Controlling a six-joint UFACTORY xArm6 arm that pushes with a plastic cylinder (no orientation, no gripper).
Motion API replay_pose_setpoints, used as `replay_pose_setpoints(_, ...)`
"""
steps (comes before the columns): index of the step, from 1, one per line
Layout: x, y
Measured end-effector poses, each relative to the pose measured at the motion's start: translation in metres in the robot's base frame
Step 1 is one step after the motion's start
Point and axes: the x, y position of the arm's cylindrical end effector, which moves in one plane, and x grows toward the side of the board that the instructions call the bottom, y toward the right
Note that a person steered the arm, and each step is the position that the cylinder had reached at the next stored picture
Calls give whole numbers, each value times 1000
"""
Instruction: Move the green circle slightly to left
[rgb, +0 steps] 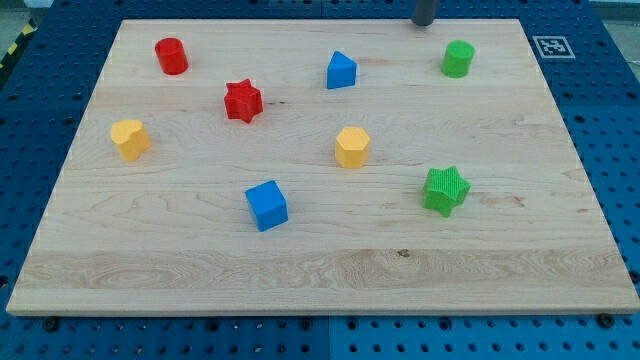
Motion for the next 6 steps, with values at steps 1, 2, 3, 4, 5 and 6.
replay_pose_setpoints(1, 0, 0)
replay_pose_setpoints(2, -1, 14)
replay_pose_setpoints(3, 12, 72)
replay_pose_setpoints(4, 53, 119)
replay_pose_setpoints(5, 112, 114)
replay_pose_setpoints(6, 117, 103)
